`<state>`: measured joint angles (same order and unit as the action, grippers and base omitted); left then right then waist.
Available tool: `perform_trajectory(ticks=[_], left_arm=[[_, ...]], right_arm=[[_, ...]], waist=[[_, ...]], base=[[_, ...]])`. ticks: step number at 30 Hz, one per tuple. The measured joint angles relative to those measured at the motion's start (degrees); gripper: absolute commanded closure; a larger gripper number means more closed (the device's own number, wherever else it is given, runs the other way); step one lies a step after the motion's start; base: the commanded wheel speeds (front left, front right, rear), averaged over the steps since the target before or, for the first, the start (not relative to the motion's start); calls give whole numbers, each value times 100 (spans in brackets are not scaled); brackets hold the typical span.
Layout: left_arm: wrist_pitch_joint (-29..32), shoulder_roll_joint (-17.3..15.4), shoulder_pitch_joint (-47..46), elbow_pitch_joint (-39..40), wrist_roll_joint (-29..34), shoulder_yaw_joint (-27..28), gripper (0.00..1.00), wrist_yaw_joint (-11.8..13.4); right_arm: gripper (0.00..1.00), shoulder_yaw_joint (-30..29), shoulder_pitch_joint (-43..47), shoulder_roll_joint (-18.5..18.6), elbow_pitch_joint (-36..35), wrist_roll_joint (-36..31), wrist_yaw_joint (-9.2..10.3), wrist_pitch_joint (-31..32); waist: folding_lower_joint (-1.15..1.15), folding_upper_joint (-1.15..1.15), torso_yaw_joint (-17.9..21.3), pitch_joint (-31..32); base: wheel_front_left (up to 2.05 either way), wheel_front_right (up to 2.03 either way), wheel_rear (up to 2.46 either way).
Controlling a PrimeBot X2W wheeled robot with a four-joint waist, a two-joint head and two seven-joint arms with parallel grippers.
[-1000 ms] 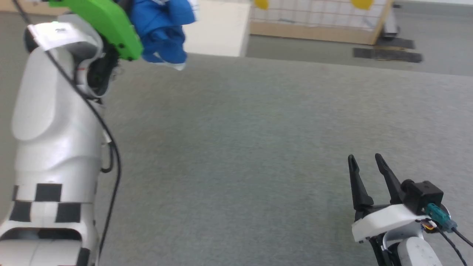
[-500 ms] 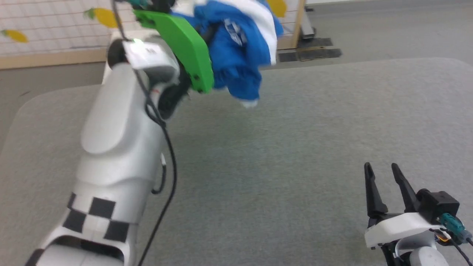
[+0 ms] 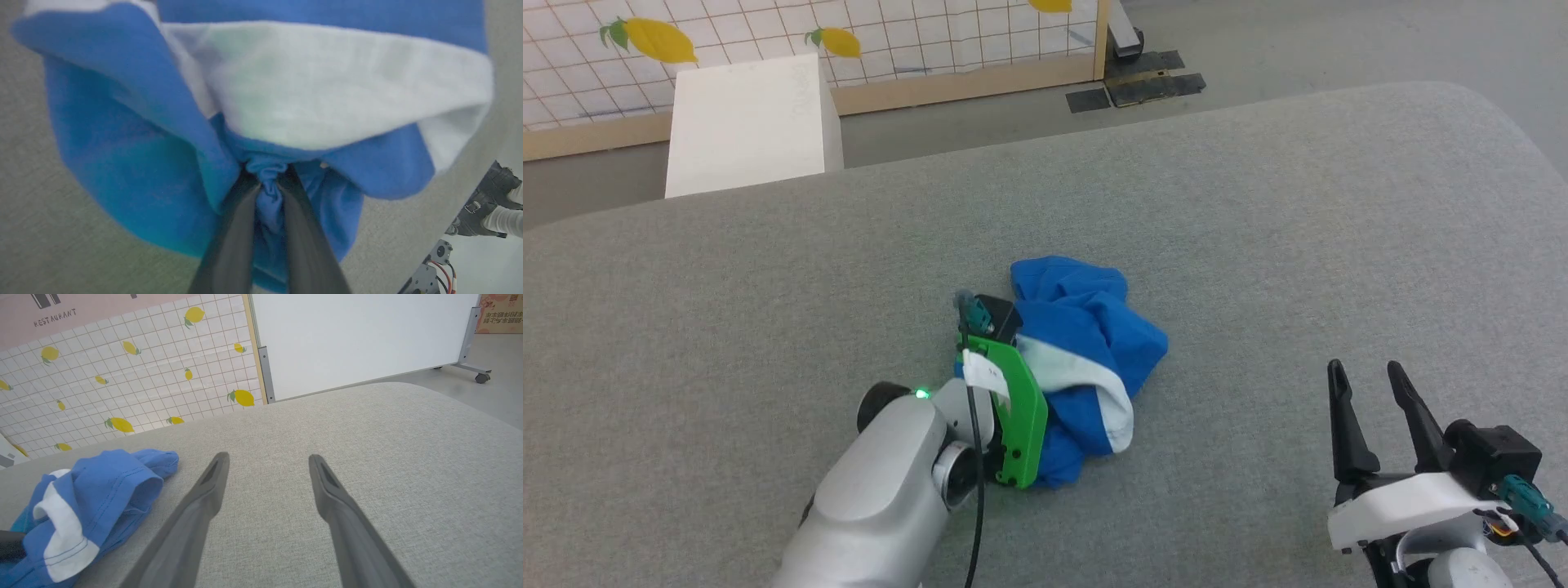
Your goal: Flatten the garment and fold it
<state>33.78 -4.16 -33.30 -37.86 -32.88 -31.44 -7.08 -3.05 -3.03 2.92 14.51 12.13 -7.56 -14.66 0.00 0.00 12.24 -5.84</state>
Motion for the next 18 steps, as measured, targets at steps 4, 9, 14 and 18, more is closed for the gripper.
perform_trajectory(ticks=[4, 9, 14, 18], left_arm=[[-7, 12, 52, -74, -109, 7, 100, 0], [-77, 18, 34, 36, -205, 132, 0, 18], [-268, 18, -15, 449, -588, 538, 0, 68], [-536, -23, -79, 895, -887, 956, 0, 166]], right_arm=[[0, -8, 0, 0, -1, 4, 0, 0], [0, -41, 1, 0, 10, 4, 0, -1], [0, -73, 7, -1, 25, 4, 0, -1], [0, -112, 41, -1, 30, 3, 0, -1]], waist=[[0, 0, -66, -1], [0, 0, -211, 48], [0, 0, -400, 158], [0, 0, -575, 269]], base=[[0, 0, 0], [0, 0, 0], [0, 0, 0], [0, 0, 0]])
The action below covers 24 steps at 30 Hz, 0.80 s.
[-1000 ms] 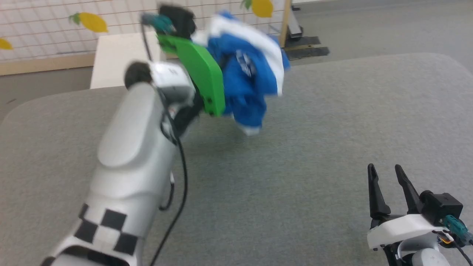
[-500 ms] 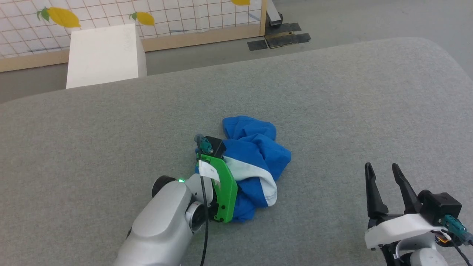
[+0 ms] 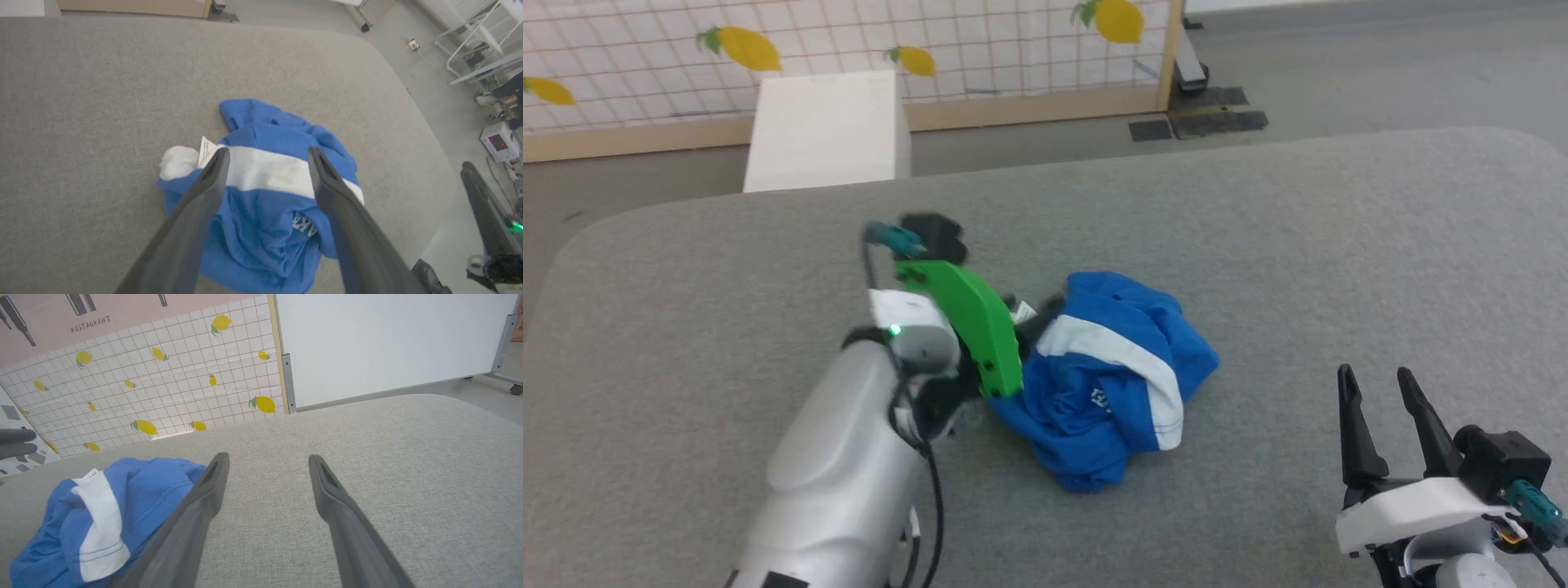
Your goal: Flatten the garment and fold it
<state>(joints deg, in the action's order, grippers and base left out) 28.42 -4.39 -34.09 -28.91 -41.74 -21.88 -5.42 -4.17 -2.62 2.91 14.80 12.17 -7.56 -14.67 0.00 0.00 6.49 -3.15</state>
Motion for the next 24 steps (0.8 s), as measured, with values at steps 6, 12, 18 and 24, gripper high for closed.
perform_trajectory(ticks=[6, 12, 18, 24], left_arm=[[-957, -253, 11, 645, -52, 639, 0, 125], [-2223, -634, 283, 1110, 166, 1095, 0, 154], [-3521, -1157, 985, 1329, 1028, 1122, 0, 172], [-4047, -1302, 1622, 1414, 1458, 1076, 0, 398]], right_arm=[[0, -53, 57, -1, -12, 1, 0, 0], [0, -135, 90, -1, -51, -2, 0, 0], [0, -198, 154, -1, -70, -2, 0, 0], [0, -177, 174, -1, -90, -2, 0, 0]], waist=[[0, 0, -278, 174], [0, 0, -547, 324], [0, 0, -803, 457], [0, 0, -897, 501]], base=[[0, 0, 0], [0, 0, 0], [0, 0, 0], [0, 0, 0]])
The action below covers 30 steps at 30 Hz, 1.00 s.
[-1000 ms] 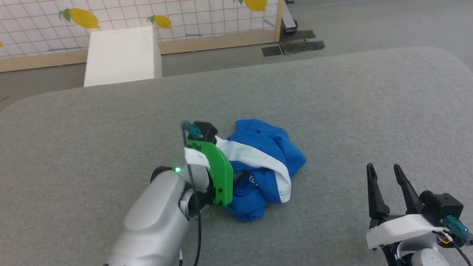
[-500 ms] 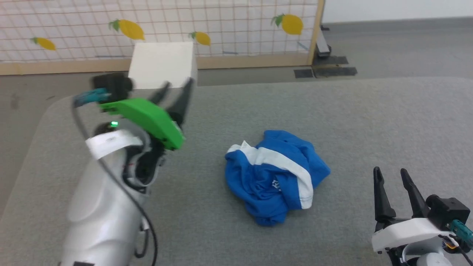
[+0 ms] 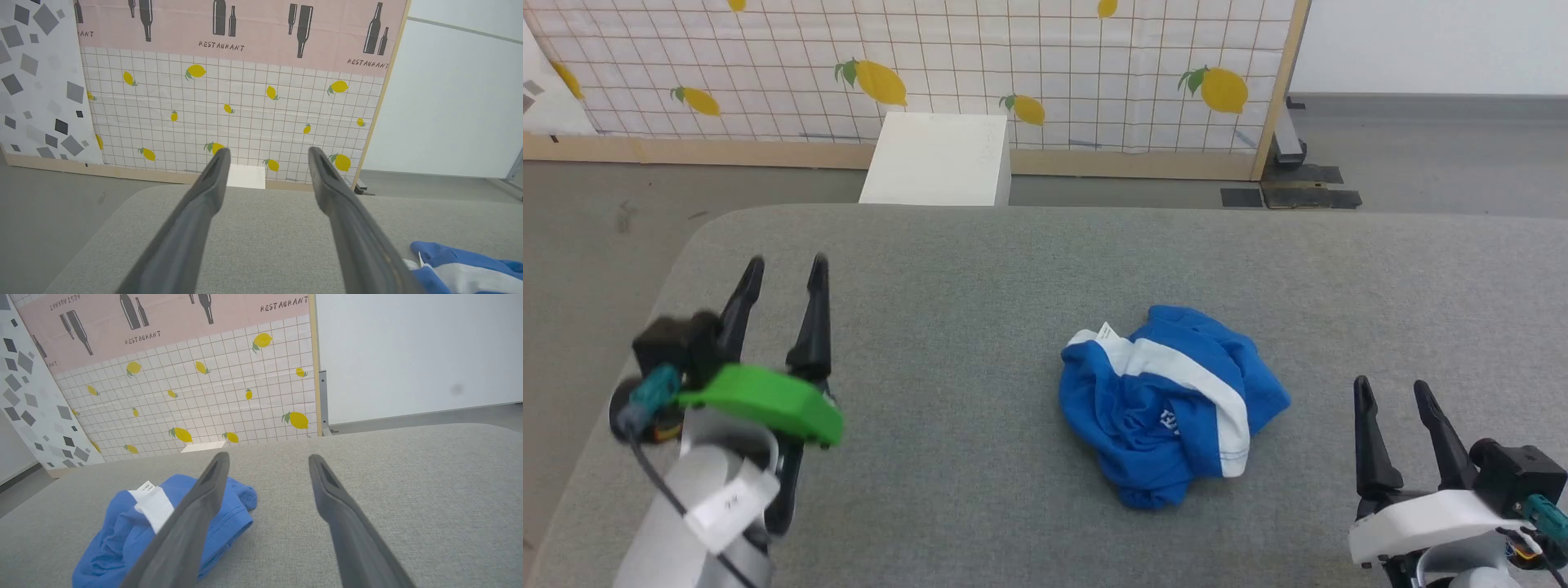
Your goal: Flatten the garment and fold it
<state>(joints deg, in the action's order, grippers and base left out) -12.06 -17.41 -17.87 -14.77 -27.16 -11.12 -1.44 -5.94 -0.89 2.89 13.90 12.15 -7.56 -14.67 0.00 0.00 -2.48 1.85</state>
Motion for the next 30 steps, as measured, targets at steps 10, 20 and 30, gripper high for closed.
perform_trajectory(ticks=[10, 20, 30], left_arm=[[-174, 80, 910, 43, 75, -23, 0, 163], [-204, 172, 1154, -2, 113, -157, 0, 210], [-221, 221, 1162, 122, 82, -135, 0, 279]], right_arm=[[0, 102, 62, 1, 2, 4, 0, 0], [0, 177, 91, 1, 43, 46, 0, 0], [0, 772, -844, -1, 100, -252, 0, 1600]], waist=[[0, 0, 67, -82], [0, 0, 158, -157], [0, 0, 180, -403]], base=[[0, 0, 0], [0, 0, 0], [0, 0, 0]])
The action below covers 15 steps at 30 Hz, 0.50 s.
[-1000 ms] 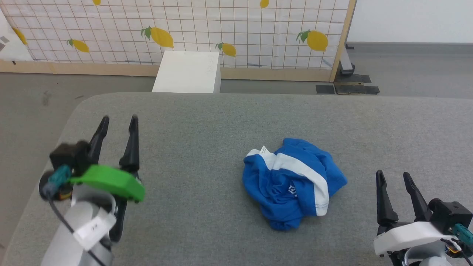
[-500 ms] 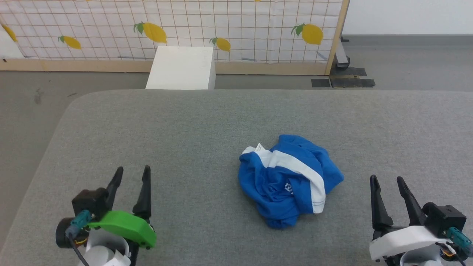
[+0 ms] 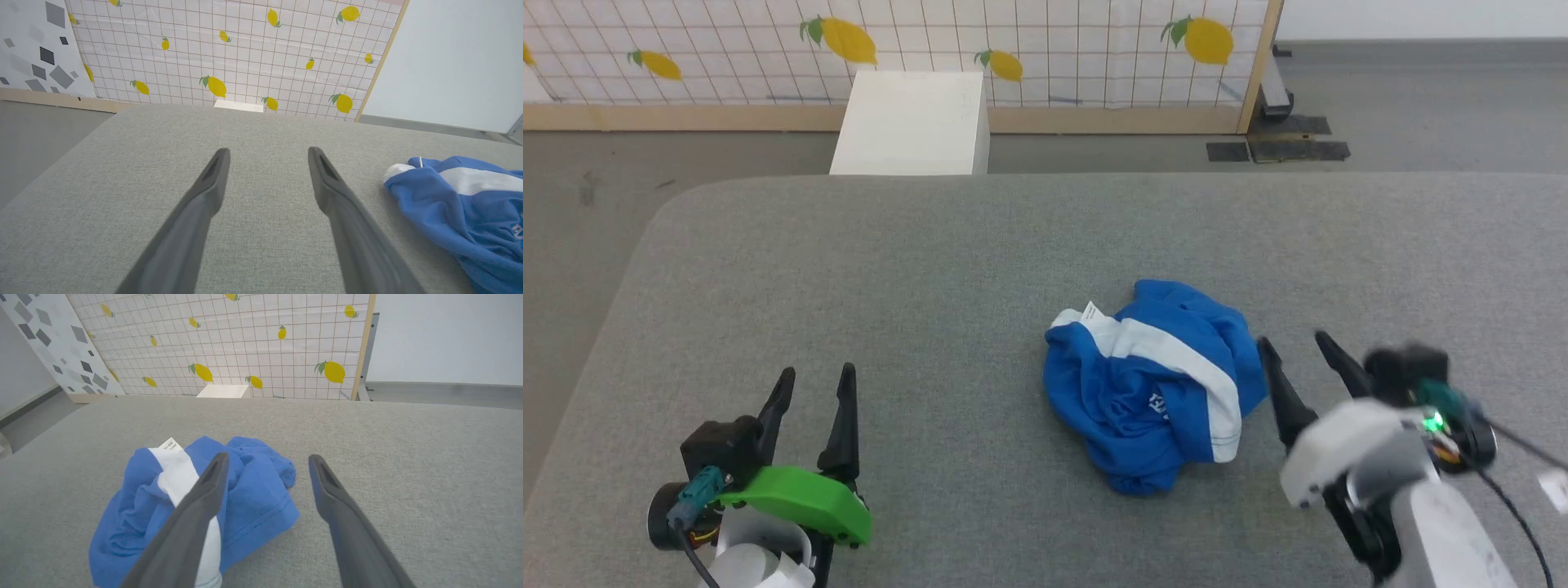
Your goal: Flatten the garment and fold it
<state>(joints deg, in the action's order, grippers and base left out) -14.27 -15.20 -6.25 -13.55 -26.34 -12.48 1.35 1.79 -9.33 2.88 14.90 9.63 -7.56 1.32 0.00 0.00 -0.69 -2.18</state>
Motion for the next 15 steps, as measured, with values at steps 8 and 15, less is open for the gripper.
perform_trajectory(ticks=[8, 15], left_arm=[[3, 31, -124, 51, -30, -37, 0, -4], [-2, 68, -302, 37, -43, -37, 0, -53]], right_arm=[[0, 537, -1118, 186, 254, -314, 0, 2694], [0, 916, -1418, 331, 377, -392, 0, 3964]], waist=[[0, 0, -78, -349], [0, 0, -236, -634]], base=[[0, 0, 0], [0, 0, 0]])
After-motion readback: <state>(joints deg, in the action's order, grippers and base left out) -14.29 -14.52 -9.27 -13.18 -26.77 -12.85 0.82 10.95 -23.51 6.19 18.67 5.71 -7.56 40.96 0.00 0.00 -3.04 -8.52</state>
